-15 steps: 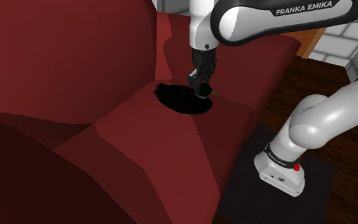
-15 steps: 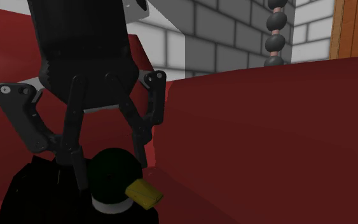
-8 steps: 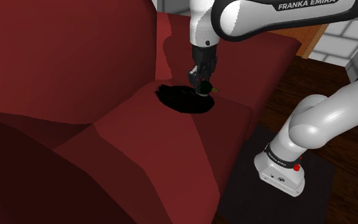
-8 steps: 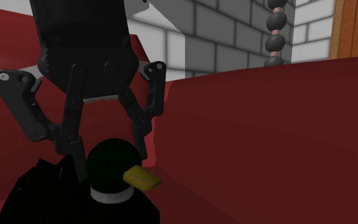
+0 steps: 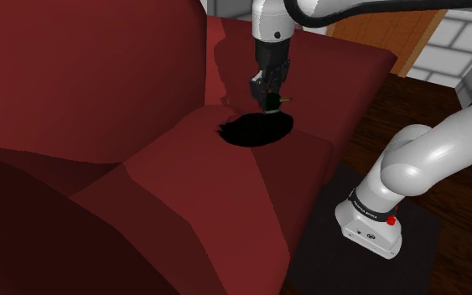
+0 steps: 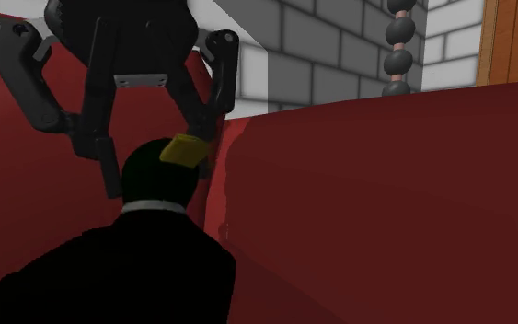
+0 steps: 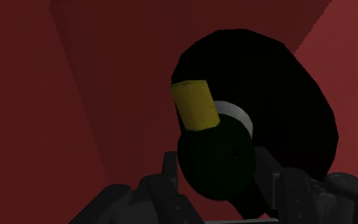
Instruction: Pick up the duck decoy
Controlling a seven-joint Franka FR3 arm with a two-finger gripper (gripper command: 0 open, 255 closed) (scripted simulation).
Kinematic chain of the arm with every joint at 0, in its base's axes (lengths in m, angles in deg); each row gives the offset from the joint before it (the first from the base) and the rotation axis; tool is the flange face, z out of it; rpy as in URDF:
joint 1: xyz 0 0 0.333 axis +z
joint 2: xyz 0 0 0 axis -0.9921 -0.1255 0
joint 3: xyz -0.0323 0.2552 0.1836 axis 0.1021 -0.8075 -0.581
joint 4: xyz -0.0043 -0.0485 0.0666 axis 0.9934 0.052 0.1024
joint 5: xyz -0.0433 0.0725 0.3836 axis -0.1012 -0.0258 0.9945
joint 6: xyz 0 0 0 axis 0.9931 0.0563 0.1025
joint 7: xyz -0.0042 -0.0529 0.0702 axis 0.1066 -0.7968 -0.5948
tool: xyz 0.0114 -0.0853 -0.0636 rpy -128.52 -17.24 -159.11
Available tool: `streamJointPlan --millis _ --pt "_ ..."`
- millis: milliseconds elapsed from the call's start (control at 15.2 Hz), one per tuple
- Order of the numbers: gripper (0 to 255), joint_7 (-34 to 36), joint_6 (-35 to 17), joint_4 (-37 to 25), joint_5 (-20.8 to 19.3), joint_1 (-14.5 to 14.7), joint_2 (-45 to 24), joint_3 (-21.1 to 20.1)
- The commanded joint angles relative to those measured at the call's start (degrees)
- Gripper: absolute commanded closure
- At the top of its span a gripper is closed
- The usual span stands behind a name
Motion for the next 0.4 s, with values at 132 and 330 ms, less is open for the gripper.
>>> streamJointPlan --millis 132,330 --pt "255 -0.17 3.03 -3.55 -0.3 -0.22 -0.47 0.24" --pt "255 -0.2 3.89 -4.58 -0.37 -0.28 -0.63 0.28"
